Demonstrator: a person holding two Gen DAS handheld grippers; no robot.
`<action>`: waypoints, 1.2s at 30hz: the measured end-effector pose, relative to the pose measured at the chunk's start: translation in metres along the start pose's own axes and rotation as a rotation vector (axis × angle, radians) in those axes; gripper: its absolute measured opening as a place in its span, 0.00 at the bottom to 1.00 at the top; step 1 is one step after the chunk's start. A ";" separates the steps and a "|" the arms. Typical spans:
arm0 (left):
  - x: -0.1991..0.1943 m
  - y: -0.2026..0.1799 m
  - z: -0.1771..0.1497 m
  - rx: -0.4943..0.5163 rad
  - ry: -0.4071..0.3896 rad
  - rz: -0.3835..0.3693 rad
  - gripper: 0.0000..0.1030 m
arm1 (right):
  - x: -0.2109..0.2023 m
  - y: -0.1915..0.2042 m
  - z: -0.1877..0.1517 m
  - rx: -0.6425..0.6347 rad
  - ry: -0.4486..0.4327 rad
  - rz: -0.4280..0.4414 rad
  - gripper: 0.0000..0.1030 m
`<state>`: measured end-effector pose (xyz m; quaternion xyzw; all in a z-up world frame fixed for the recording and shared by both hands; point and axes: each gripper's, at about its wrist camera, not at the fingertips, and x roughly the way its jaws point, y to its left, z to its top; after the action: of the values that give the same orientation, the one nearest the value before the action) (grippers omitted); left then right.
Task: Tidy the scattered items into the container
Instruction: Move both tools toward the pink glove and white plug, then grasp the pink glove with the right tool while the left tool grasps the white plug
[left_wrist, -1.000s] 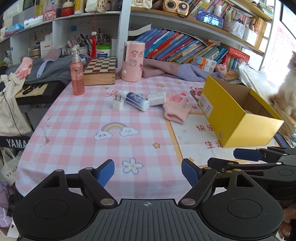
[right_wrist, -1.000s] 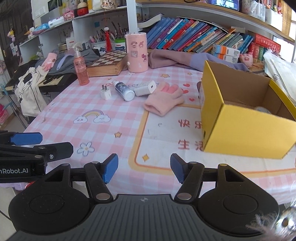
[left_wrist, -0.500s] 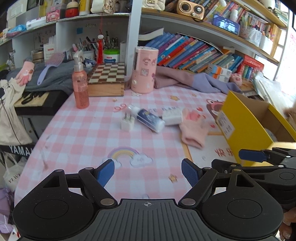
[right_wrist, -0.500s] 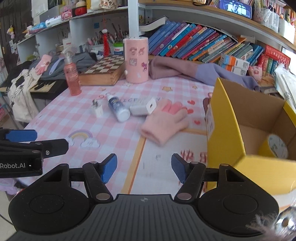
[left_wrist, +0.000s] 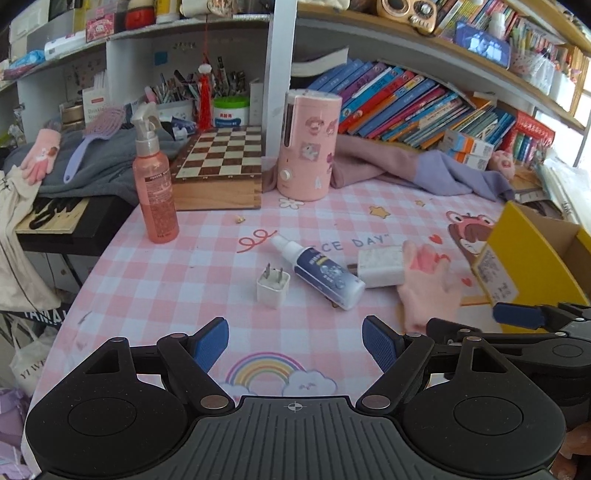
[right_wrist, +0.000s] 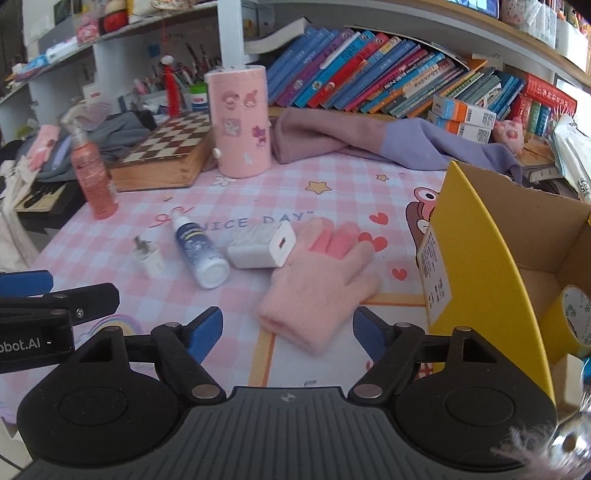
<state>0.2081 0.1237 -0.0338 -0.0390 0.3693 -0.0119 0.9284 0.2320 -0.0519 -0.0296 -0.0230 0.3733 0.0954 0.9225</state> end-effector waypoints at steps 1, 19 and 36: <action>0.005 0.001 0.002 0.000 0.005 0.001 0.79 | 0.004 -0.001 0.002 0.002 0.001 -0.005 0.75; 0.083 0.011 0.027 0.016 0.081 0.047 0.77 | 0.076 -0.014 0.023 0.078 0.106 -0.087 0.84; 0.105 0.012 0.024 -0.012 0.108 0.056 0.49 | 0.083 -0.019 0.018 0.050 0.118 -0.068 0.55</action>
<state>0.3009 0.1322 -0.0898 -0.0335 0.4197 0.0143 0.9070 0.3063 -0.0549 -0.0746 -0.0182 0.4283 0.0531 0.9019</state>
